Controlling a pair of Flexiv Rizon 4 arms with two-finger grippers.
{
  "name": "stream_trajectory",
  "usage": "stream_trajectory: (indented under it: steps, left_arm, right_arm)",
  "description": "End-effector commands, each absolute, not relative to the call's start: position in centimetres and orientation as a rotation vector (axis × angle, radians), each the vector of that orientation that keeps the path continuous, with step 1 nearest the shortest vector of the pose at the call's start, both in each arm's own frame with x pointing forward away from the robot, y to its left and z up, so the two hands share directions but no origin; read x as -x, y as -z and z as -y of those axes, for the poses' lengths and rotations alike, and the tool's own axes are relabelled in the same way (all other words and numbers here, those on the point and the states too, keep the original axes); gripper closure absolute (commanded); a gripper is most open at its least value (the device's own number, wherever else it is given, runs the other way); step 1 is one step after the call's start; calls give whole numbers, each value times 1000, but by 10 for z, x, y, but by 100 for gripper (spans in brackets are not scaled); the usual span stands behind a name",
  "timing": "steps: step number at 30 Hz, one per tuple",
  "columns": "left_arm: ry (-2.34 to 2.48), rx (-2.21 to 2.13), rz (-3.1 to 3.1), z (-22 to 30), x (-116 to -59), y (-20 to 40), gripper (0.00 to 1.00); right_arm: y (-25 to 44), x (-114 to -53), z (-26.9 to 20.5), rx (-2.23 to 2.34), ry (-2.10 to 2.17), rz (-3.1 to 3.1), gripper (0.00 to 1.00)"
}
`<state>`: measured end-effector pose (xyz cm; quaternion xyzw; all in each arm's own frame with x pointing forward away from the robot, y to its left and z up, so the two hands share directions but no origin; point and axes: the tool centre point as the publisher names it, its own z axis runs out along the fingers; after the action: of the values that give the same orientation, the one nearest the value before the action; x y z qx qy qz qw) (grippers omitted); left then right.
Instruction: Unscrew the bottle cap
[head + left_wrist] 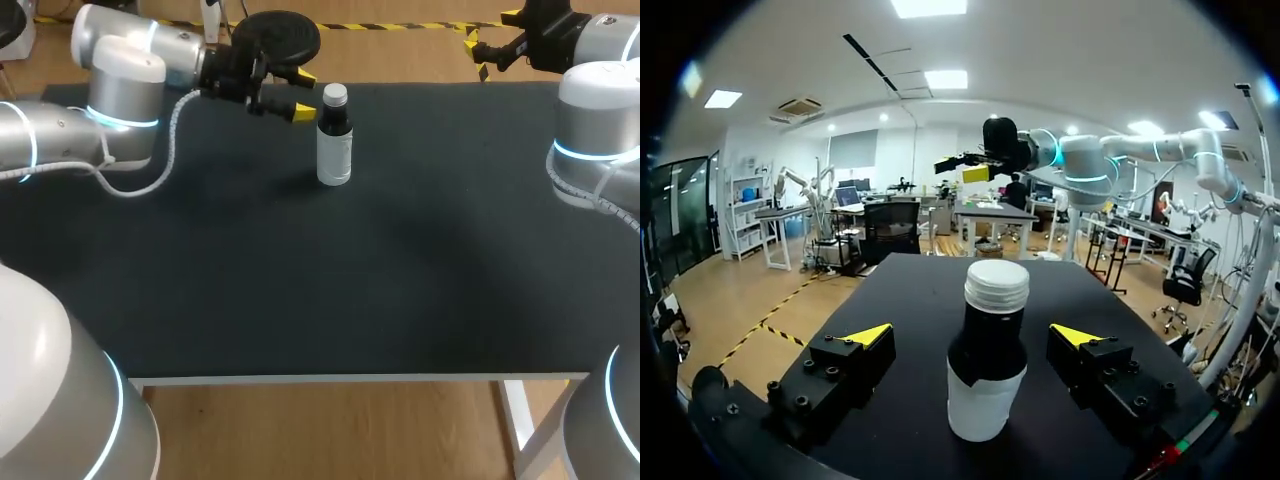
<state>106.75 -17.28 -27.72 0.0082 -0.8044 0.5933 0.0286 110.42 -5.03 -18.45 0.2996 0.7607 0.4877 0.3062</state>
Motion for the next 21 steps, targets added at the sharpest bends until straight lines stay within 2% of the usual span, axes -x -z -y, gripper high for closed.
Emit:
stream_trajectory:
  steps: [1,21]
  left_arm:
    - [-1813,-10,2474,181,-1073,280,0]
    - [-1768,38,2453,203,-1070,286,0]
  right_arm:
    - [184,-1104,50,-793,-1291,-2013,0]
    - [184,-1104,50,-793,-1291,-2013,0]
